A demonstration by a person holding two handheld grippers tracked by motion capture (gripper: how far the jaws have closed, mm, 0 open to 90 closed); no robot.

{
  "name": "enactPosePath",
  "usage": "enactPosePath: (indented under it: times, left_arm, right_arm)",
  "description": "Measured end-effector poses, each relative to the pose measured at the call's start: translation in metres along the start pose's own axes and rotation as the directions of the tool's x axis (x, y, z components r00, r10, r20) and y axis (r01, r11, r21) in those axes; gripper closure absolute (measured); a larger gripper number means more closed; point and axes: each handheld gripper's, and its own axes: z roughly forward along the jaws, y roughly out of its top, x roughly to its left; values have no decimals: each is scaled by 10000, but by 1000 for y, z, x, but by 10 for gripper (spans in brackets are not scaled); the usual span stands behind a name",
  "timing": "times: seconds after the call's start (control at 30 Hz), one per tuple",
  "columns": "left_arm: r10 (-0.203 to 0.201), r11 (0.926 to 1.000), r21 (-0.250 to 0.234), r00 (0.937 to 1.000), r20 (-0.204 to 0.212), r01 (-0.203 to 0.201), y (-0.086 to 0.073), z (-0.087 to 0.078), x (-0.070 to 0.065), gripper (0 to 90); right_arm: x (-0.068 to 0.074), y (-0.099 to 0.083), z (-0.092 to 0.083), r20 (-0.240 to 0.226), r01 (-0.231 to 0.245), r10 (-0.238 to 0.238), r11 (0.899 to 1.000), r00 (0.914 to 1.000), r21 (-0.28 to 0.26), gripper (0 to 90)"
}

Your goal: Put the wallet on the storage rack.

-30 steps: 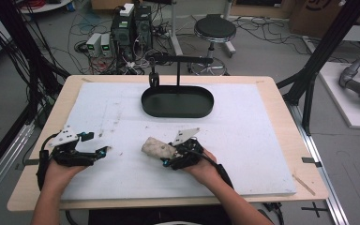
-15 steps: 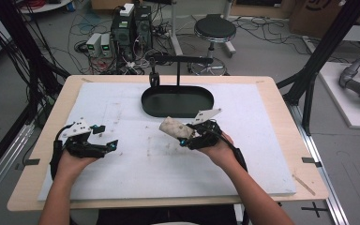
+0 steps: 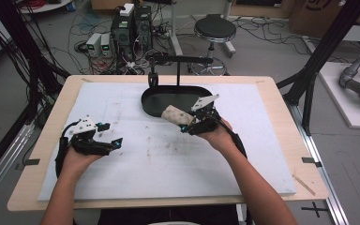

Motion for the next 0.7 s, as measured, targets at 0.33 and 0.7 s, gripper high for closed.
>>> enactPosePath:
  times: [0.33, 0.7]
  left_arm:
    - [39, 9999, -125, 9993, 375, -34, 3, 0, -8, 166]
    - [127, 9999, -9, 9993, 342, -126, 2, 0, -9, 166]
  right_arm:
    - [-27, 16, 11, 353, -148, 143, 9998, 9993, 138, 359]
    - [-54, 25, 26, 664, -374, 344, 9983, 9972, 450, 359]
